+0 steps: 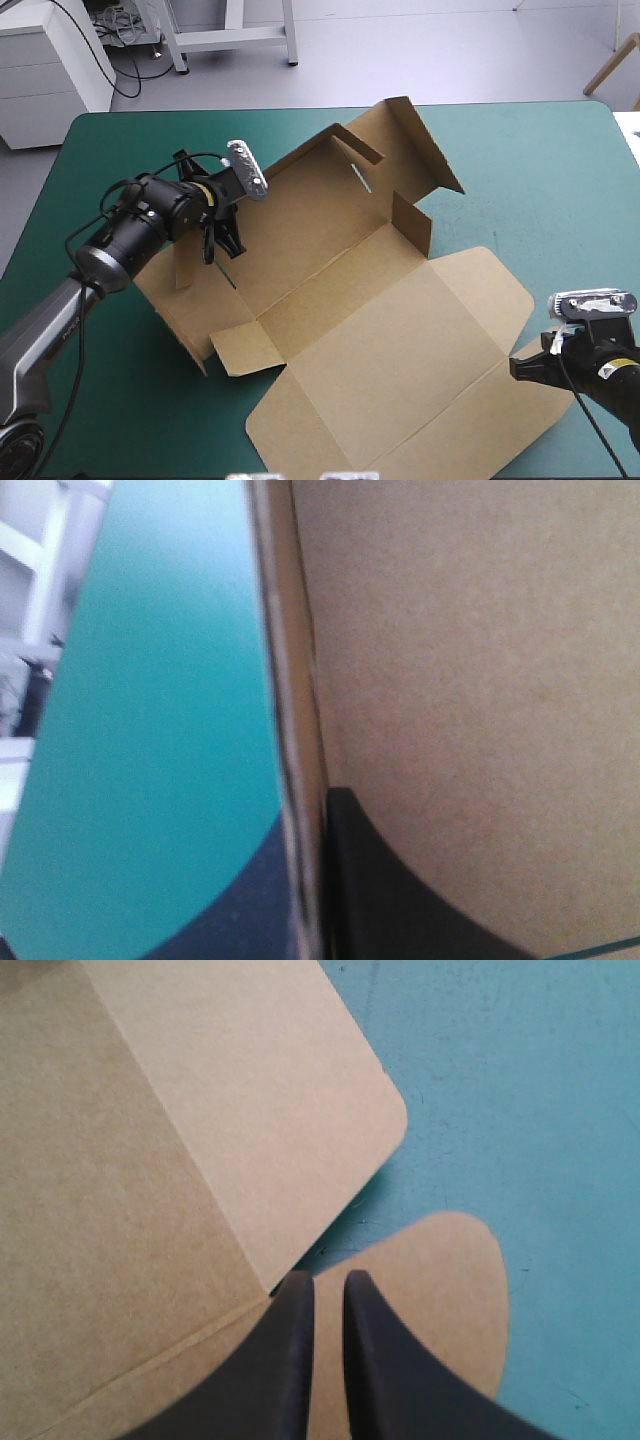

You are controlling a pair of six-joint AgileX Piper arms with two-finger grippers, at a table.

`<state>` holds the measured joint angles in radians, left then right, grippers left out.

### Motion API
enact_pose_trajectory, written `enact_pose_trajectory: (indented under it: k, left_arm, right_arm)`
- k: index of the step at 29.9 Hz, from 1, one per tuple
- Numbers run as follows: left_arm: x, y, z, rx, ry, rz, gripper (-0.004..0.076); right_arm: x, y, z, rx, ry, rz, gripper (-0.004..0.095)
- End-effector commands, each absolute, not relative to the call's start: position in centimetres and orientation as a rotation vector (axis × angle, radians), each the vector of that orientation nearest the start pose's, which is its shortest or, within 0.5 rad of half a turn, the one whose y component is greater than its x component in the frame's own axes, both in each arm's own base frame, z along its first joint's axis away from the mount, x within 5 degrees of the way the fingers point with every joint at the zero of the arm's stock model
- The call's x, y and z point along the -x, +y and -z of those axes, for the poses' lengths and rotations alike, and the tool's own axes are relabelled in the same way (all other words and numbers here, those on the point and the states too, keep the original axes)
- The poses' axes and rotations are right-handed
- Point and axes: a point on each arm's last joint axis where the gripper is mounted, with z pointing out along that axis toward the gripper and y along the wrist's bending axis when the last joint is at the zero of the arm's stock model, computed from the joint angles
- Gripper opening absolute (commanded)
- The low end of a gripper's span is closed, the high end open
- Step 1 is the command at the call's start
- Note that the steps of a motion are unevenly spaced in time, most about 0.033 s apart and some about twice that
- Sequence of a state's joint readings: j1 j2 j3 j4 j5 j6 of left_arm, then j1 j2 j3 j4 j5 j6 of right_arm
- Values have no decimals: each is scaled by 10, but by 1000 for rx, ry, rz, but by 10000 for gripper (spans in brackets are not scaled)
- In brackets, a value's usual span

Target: Fold the box

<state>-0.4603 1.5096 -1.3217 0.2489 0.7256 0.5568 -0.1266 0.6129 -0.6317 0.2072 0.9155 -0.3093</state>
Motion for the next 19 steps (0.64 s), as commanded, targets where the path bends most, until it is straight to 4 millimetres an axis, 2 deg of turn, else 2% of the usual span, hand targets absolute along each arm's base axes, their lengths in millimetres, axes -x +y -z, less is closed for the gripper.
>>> enact_pose_trajectory:
  k: [1, 5, 10, 13, 19]
  left_arm:
    - [-300, -162, -374, -1337, 1683, -446, -10]
    - [-295, -190, -376, -1440, 1484, -525, -10]
    - [-284, -215, -375, -1482, 1378, -554, -10]
    - [-277, -224, -376, -1514, 1327, -576, -10]
    - [-269, -234, -378, -1472, 1338, -562, -10]
  right_arm:
    - [-105, 2, -312, 145, 2279, -36, 88]
    - [-105, 2, -312, 145, 2279, -36, 88]
    - [-105, 2, -312, 142, 2279, -39, 88]
    - [-105, 2, -313, 141, 2279, -42, 88]
    - [-106, 2, -313, 141, 2277, -41, 88]
